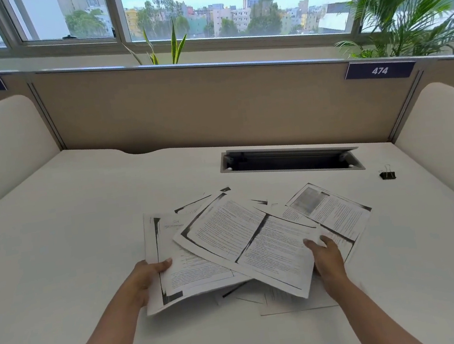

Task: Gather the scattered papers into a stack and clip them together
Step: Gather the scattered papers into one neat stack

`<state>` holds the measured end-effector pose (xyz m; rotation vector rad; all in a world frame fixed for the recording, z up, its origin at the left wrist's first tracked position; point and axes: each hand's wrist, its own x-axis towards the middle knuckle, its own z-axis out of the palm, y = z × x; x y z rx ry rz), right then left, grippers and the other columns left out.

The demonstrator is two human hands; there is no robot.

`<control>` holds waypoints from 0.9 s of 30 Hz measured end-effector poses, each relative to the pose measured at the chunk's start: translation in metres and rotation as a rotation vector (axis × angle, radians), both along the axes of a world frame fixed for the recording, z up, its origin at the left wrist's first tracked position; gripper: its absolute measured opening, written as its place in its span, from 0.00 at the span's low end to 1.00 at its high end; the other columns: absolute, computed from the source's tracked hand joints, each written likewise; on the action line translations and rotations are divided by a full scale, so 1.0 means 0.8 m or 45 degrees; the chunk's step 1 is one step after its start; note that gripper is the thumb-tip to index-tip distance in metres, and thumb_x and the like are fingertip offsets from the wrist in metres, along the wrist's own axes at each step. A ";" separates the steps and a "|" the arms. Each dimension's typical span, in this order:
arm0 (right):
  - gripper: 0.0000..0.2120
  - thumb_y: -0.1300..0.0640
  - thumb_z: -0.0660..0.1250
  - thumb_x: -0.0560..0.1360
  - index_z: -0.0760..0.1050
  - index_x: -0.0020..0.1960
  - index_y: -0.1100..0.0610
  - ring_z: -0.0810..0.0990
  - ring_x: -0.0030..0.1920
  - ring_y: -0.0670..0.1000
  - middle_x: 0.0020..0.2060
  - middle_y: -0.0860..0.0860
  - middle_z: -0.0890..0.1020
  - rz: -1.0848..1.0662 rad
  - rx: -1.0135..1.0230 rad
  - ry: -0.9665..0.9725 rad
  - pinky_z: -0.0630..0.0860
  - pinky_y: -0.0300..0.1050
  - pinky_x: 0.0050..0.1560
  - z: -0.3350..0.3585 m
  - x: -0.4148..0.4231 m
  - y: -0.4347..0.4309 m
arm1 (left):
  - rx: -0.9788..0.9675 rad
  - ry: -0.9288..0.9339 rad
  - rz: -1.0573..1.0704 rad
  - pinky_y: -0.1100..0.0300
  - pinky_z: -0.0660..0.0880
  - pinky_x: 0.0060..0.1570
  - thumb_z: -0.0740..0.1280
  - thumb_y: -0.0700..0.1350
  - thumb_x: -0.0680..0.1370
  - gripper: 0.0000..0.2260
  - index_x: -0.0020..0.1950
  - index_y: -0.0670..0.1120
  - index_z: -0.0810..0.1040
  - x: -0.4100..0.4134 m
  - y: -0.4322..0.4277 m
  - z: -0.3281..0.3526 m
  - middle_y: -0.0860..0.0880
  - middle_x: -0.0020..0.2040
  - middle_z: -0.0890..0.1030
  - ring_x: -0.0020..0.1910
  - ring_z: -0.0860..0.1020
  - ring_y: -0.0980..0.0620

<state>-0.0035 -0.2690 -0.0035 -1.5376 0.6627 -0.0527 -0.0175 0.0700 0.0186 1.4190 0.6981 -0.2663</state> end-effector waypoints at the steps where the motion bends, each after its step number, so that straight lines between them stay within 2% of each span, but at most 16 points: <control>1: 0.28 0.63 0.65 0.75 0.59 0.72 0.58 0.74 0.61 0.58 0.64 0.57 0.72 0.075 -0.002 0.013 0.71 0.52 0.62 0.001 -0.001 0.002 | -0.003 -0.003 0.007 0.50 0.76 0.34 0.67 0.35 0.74 0.06 0.50 0.36 0.74 0.001 0.002 -0.002 0.41 0.32 0.81 0.37 0.78 0.42; 4: 0.32 0.72 0.59 0.74 0.55 0.74 0.55 0.73 0.62 0.57 0.67 0.58 0.70 0.199 -0.051 0.013 0.71 0.53 0.62 -0.003 -0.001 0.000 | 0.006 0.014 -0.028 0.51 0.78 0.32 0.67 0.35 0.74 0.09 0.53 0.36 0.73 0.003 0.005 -0.002 0.40 0.37 0.81 0.37 0.79 0.42; 7: 0.32 0.72 0.56 0.74 0.56 0.73 0.50 0.75 0.59 0.58 0.62 0.58 0.74 0.198 -0.112 -0.028 0.72 0.58 0.62 0.003 0.001 -0.005 | 0.021 0.031 -0.090 0.52 0.79 0.27 0.69 0.37 0.73 0.17 0.60 0.34 0.71 0.002 0.009 -0.006 0.36 0.47 0.81 0.39 0.80 0.41; 11: 0.25 0.70 0.55 0.75 0.62 0.69 0.53 0.77 0.52 0.57 0.54 0.57 0.79 0.196 -0.169 -0.083 0.75 0.51 0.53 0.012 0.002 -0.015 | 0.009 0.013 -0.152 0.52 0.80 0.29 0.68 0.37 0.74 0.16 0.61 0.34 0.73 0.000 0.008 -0.009 0.37 0.46 0.82 0.38 0.81 0.42; 15: 0.21 0.68 0.55 0.75 0.66 0.67 0.56 0.76 0.52 0.56 0.51 0.55 0.79 0.201 -0.300 -0.048 0.74 0.50 0.55 0.013 0.003 -0.031 | -0.040 -0.013 -0.214 0.49 0.81 0.35 0.66 0.39 0.75 0.17 0.63 0.35 0.72 -0.003 0.006 -0.008 0.35 0.50 0.81 0.43 0.81 0.40; 19: 0.17 0.67 0.56 0.77 0.67 0.63 0.54 0.75 0.46 0.52 0.49 0.54 0.77 0.253 -0.331 -0.077 0.71 0.40 0.44 0.019 -0.002 -0.034 | -0.082 -0.079 -0.232 0.52 0.81 0.33 0.63 0.43 0.78 0.14 0.61 0.38 0.73 -0.005 0.000 -0.006 0.39 0.46 0.82 0.41 0.81 0.42; 22: 0.18 0.65 0.57 0.77 0.68 0.65 0.53 0.76 0.50 0.53 0.52 0.54 0.79 0.286 -0.348 -0.066 0.74 0.47 0.53 0.016 0.000 -0.028 | -0.051 -0.137 -0.267 0.52 0.81 0.37 0.62 0.48 0.78 0.15 0.60 0.40 0.73 -0.006 -0.005 -0.003 0.40 0.48 0.82 0.43 0.81 0.42; 25: 0.16 0.64 0.57 0.77 0.69 0.62 0.52 0.78 0.50 0.53 0.51 0.53 0.80 0.331 -0.322 -0.058 0.74 0.46 0.50 0.012 0.005 -0.017 | -0.013 -0.172 -0.303 0.50 0.79 0.43 0.61 0.51 0.78 0.16 0.59 0.41 0.74 -0.007 -0.009 -0.002 0.40 0.52 0.82 0.47 0.81 0.41; 27: 0.16 0.63 0.56 0.77 0.69 0.63 0.52 0.79 0.51 0.52 0.52 0.52 0.80 0.376 -0.335 -0.054 0.75 0.46 0.49 0.013 0.007 -0.008 | 0.014 -0.192 -0.337 0.50 0.79 0.44 0.61 0.52 0.77 0.16 0.57 0.43 0.76 -0.008 -0.012 0.000 0.41 0.51 0.83 0.47 0.82 0.42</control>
